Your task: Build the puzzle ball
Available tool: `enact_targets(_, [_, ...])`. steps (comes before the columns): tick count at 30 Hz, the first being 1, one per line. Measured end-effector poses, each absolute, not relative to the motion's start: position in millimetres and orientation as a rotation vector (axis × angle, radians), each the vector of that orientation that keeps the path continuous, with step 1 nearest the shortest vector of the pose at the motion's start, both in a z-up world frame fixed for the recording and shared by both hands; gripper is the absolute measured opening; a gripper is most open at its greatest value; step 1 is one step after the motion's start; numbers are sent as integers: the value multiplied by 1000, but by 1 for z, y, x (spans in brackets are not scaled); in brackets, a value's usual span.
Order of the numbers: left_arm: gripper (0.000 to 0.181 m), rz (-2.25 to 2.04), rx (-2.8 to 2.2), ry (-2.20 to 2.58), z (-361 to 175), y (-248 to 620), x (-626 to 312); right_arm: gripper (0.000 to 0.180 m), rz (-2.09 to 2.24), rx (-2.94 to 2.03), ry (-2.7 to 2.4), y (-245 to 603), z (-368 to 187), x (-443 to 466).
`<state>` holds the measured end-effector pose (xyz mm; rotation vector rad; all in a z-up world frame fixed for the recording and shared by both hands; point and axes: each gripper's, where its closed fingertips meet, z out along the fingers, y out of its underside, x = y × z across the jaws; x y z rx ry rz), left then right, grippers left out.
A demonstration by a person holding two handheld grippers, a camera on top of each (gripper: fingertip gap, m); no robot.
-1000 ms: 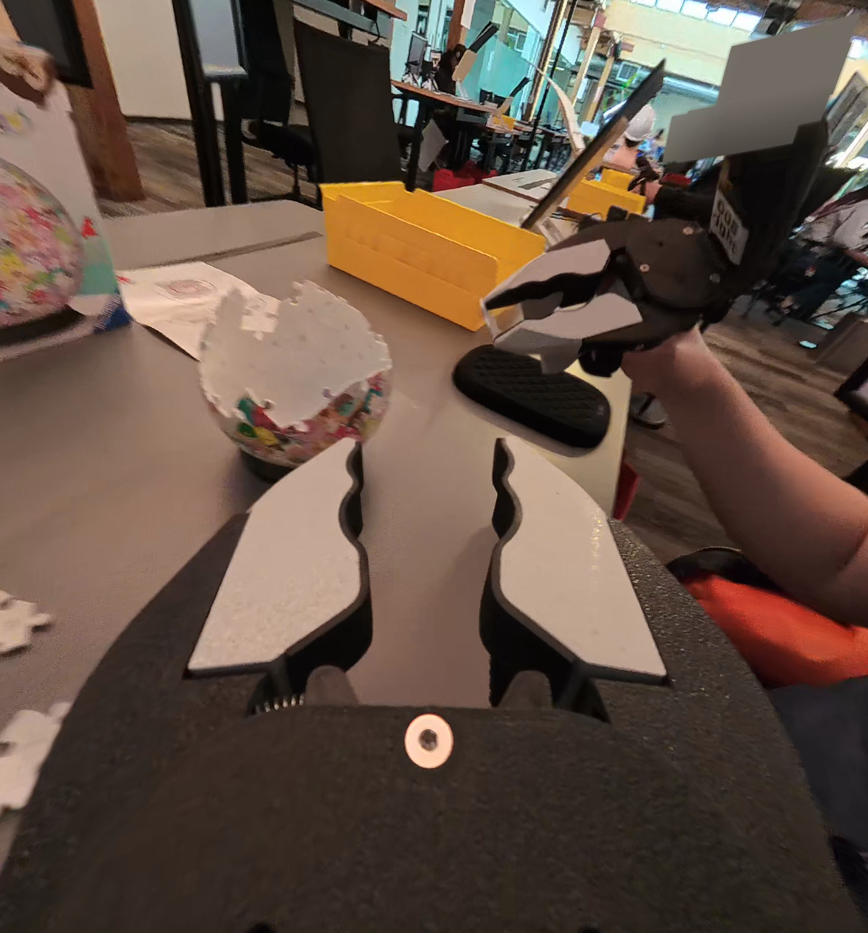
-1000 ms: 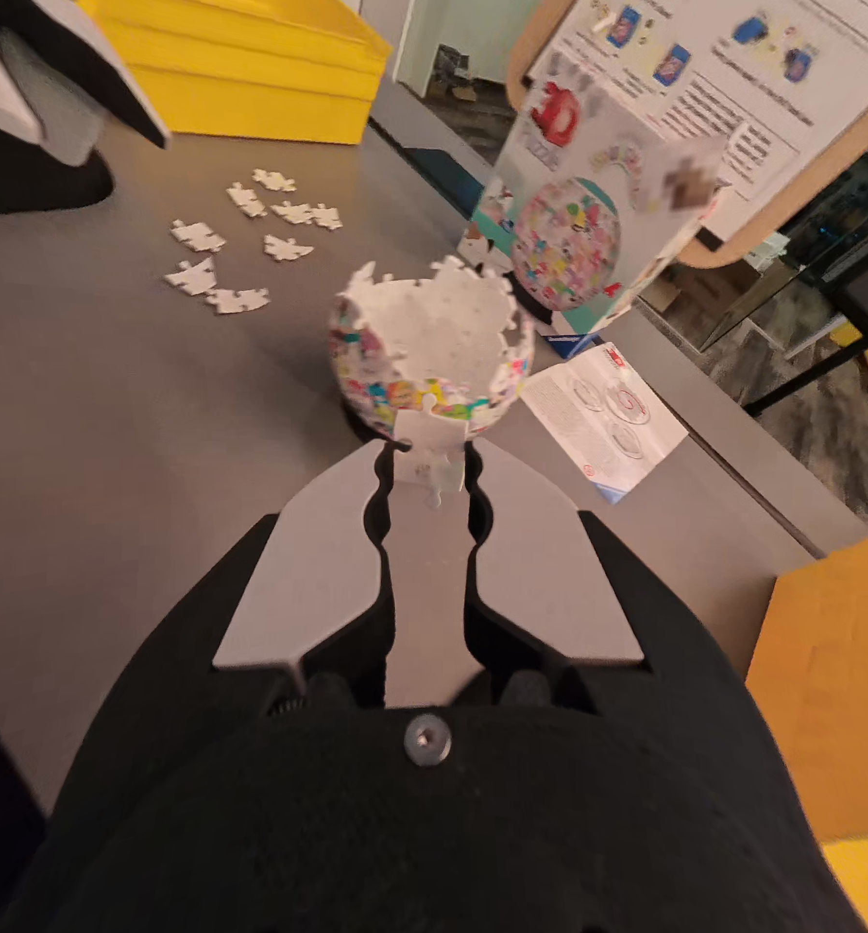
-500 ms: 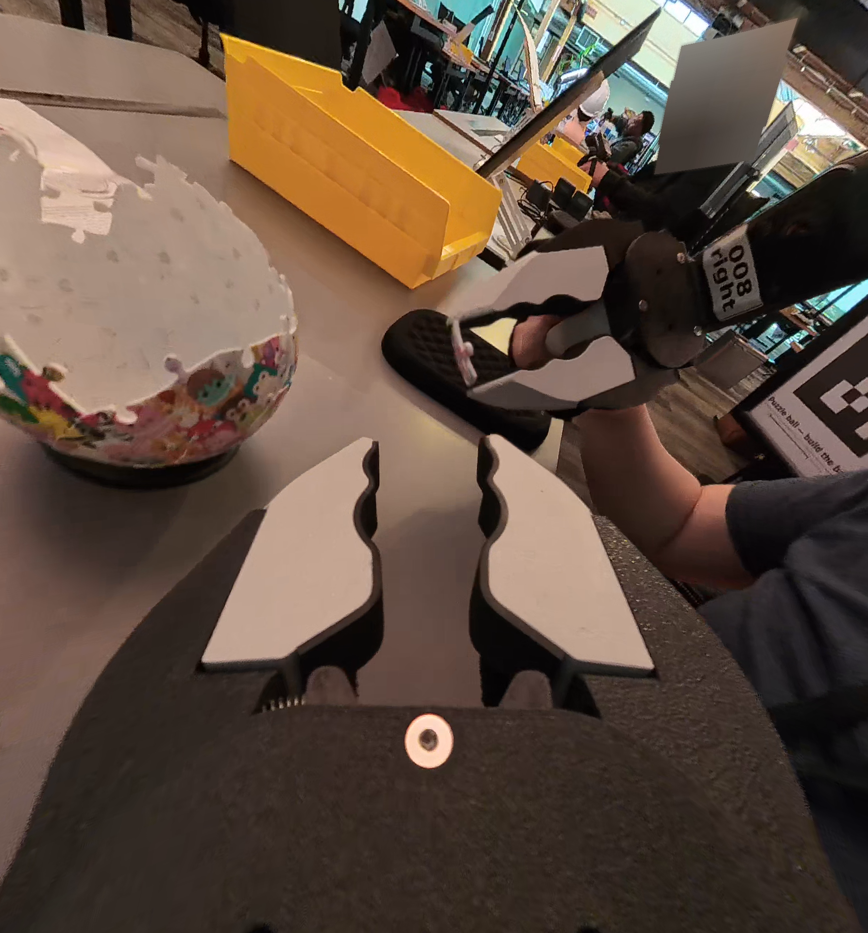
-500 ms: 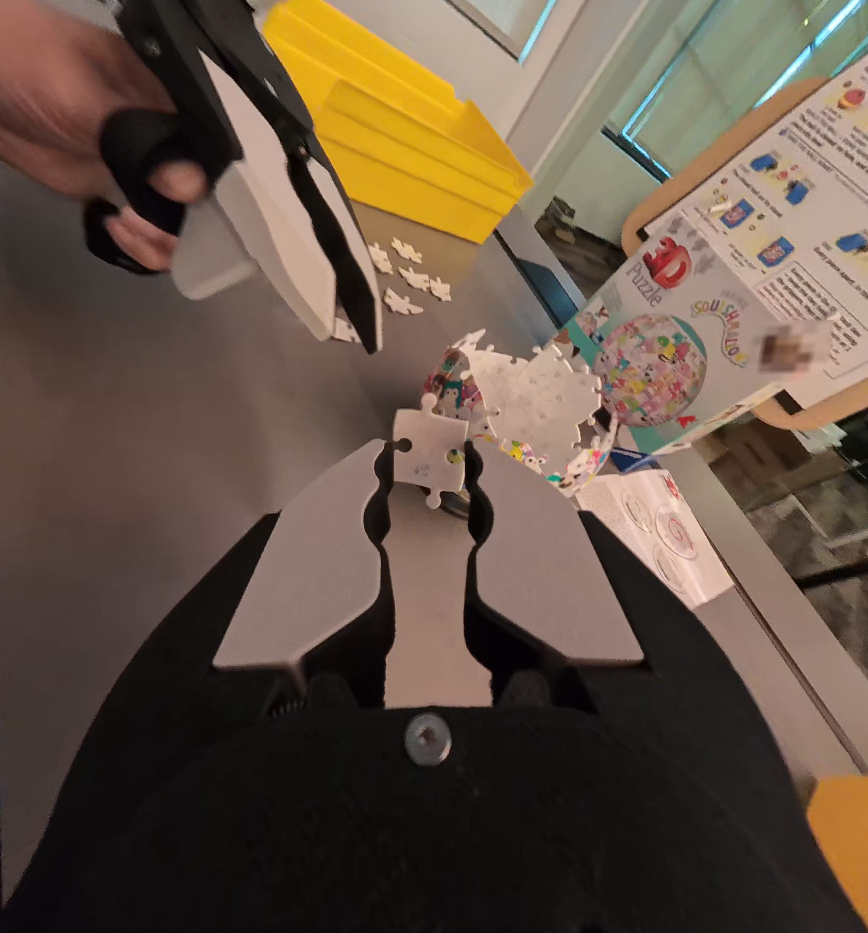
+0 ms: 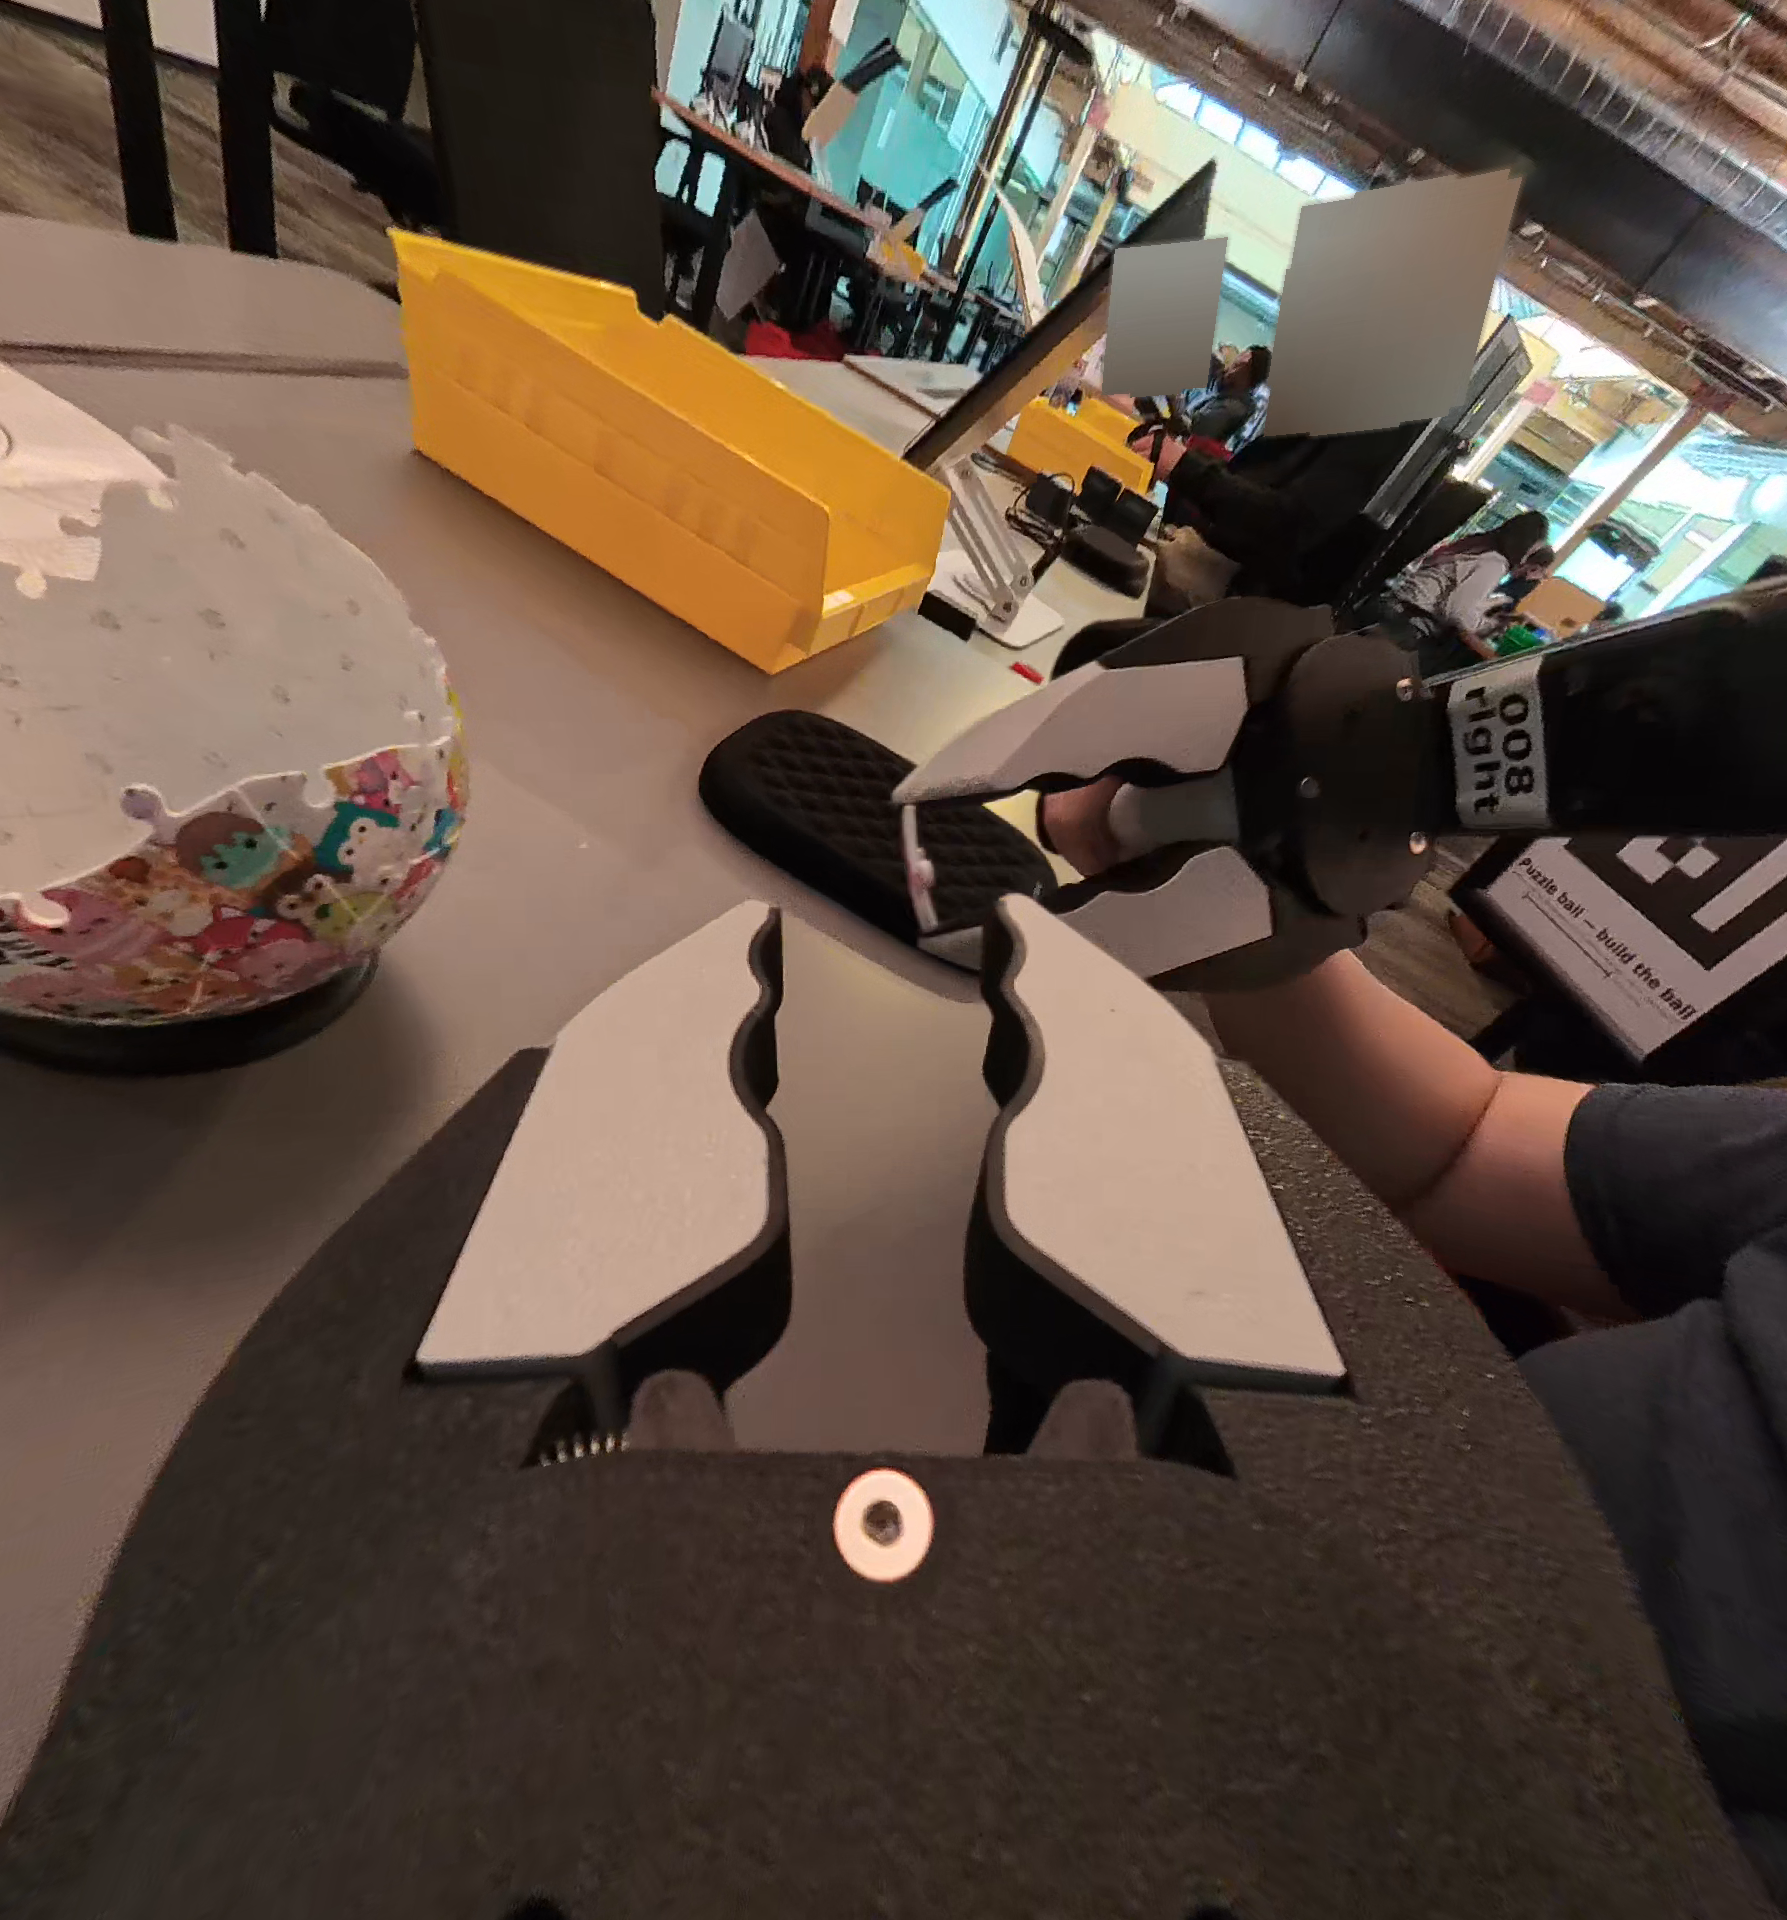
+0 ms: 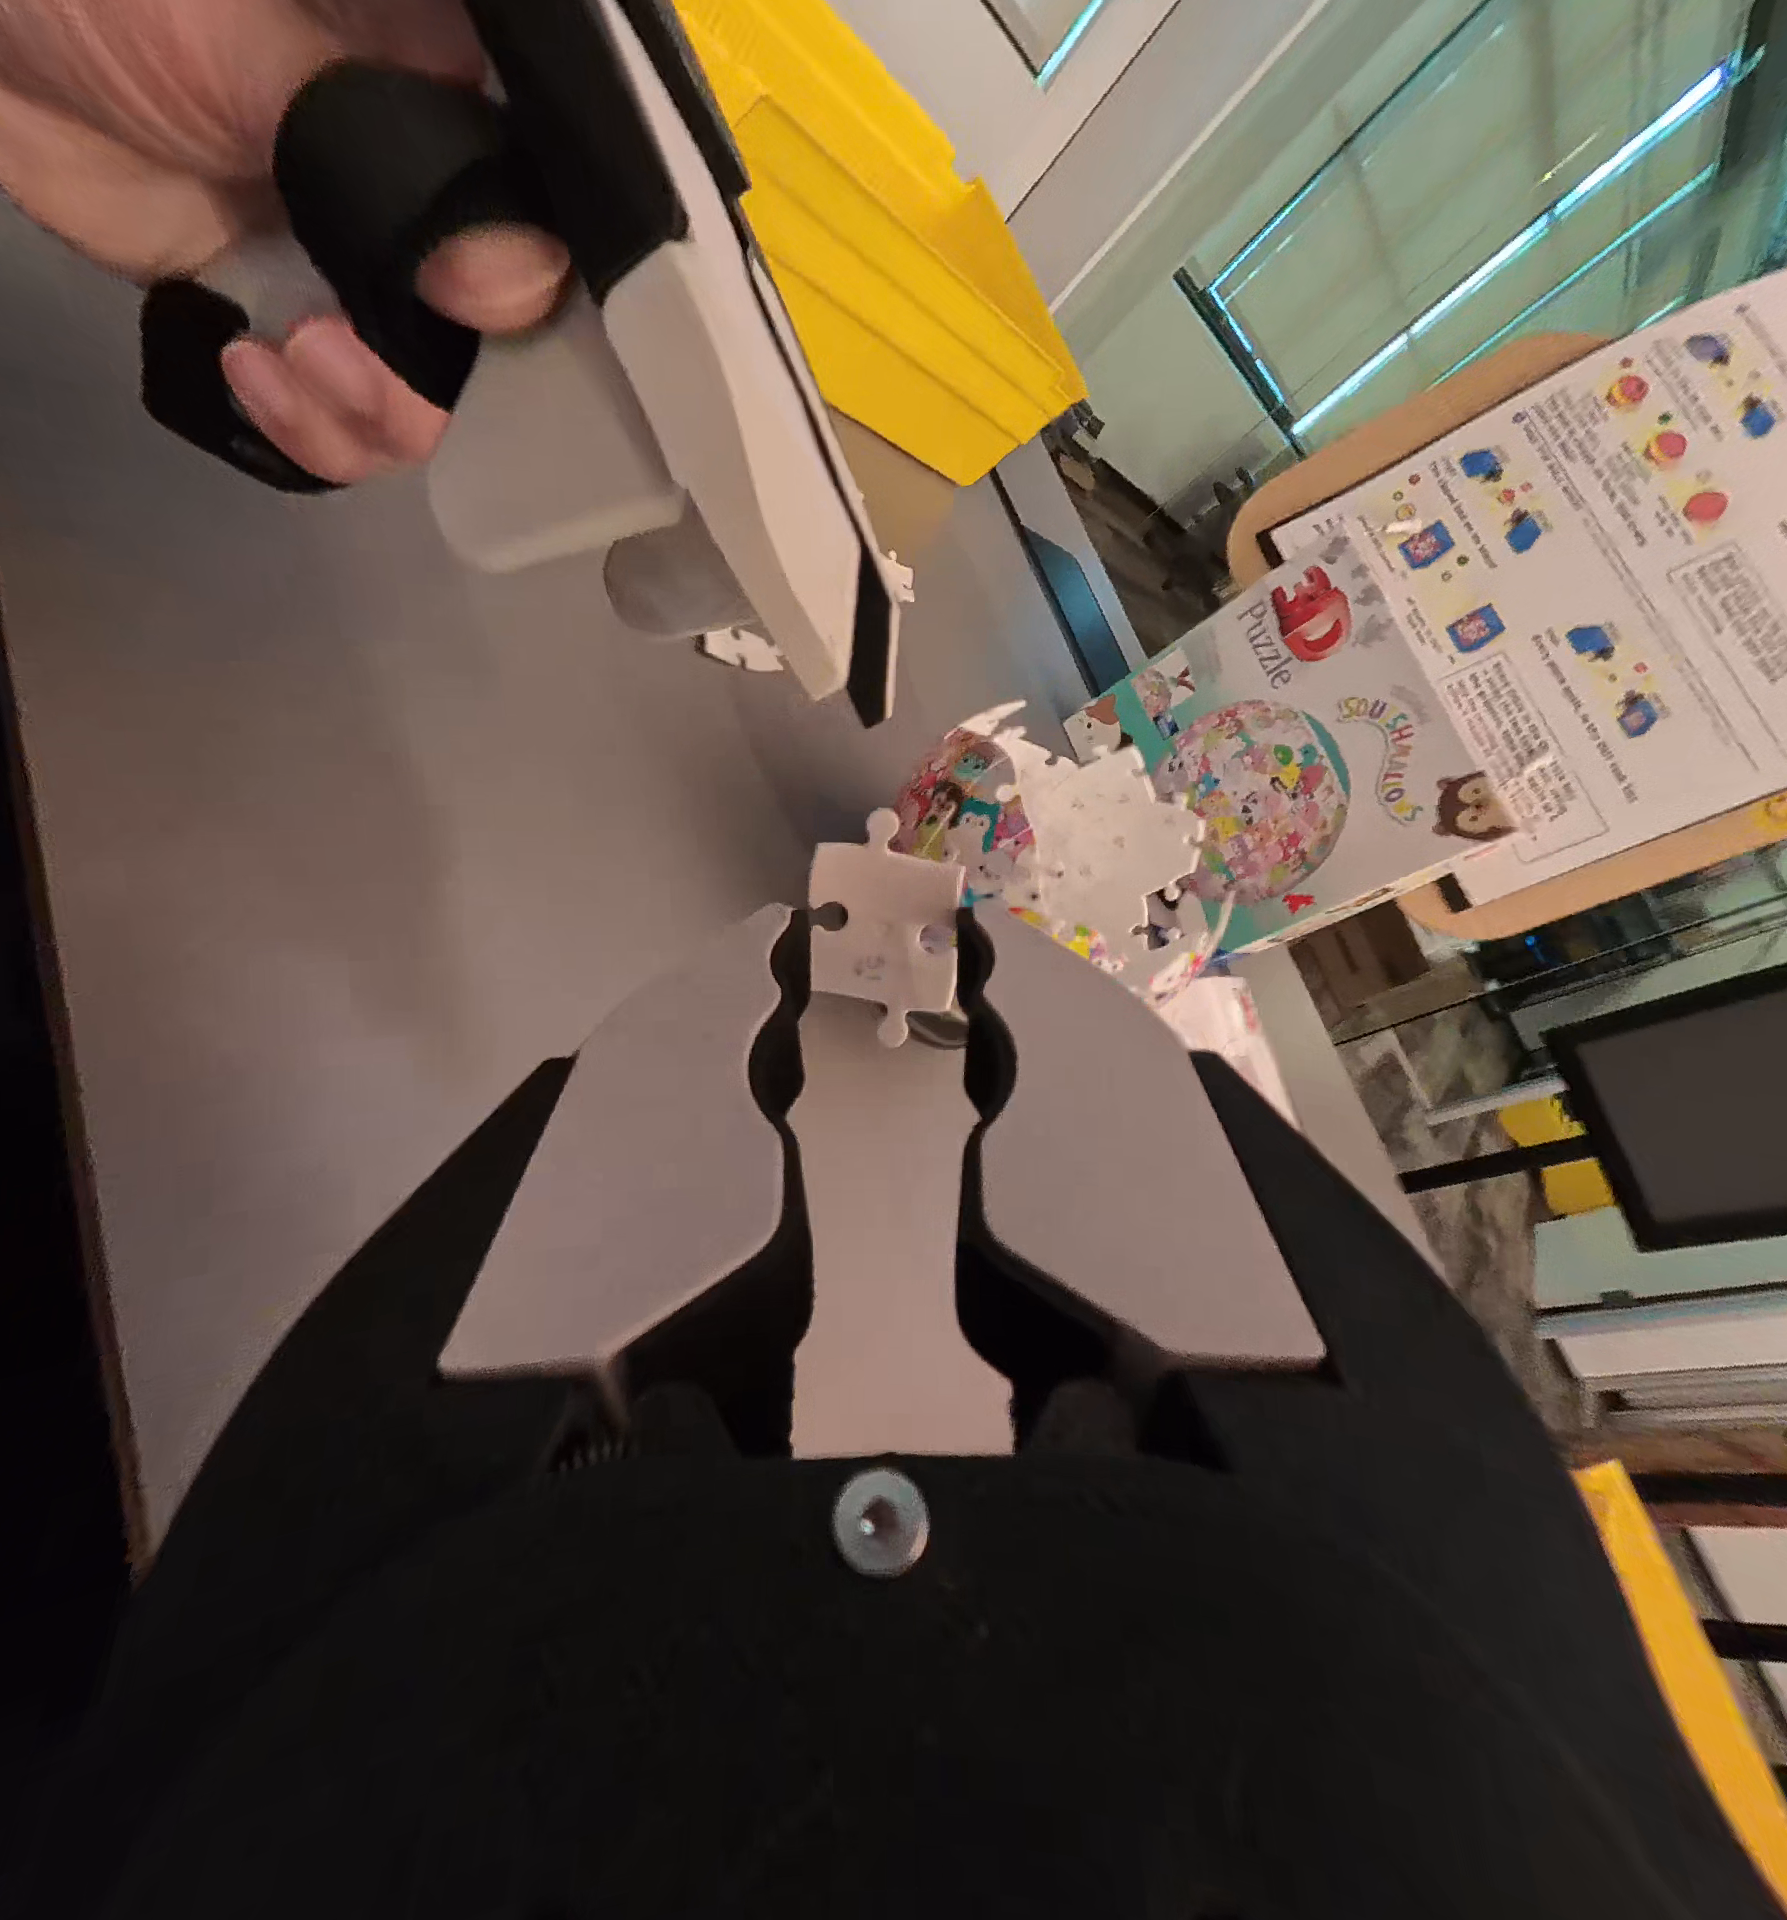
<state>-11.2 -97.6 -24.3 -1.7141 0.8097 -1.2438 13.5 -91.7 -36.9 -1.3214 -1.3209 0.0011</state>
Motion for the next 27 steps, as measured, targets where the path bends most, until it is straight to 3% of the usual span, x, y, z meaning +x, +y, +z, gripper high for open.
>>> enact_targets(10, [38,-1173,-1838,908,-39,-87,0,28,-205,-1189,-1501,-79,-42,0])
enact_targets(12, [32,-1194,-1845,921,-43,-87,3,28,-237,-1145,-1550,-77,-44,-3])
enact_targets(15, [5,-1206,-1852,951,-50,-87,5,28,-244,-1112,-1579,-74,-43,-6])
enact_targets(17, [2,-1214,-1814,913,-46,-82,3,29,-219,-1100,-1562,-72,-38,-7])
enact_targets(21, [2,-1307,-1719,774,-34,-75,-7,42,156,-1206,-1409,-76,-21,-5])
enact_targets(25, [2,-1308,-1612,669,-22,-69,-22,29,846,-1400,-1125,-72,-2,-7])
enact_targets(27, [2,-1302,-1567,643,-16,-69,-25,24,968,-1458,-1061,-63,-1,-10])
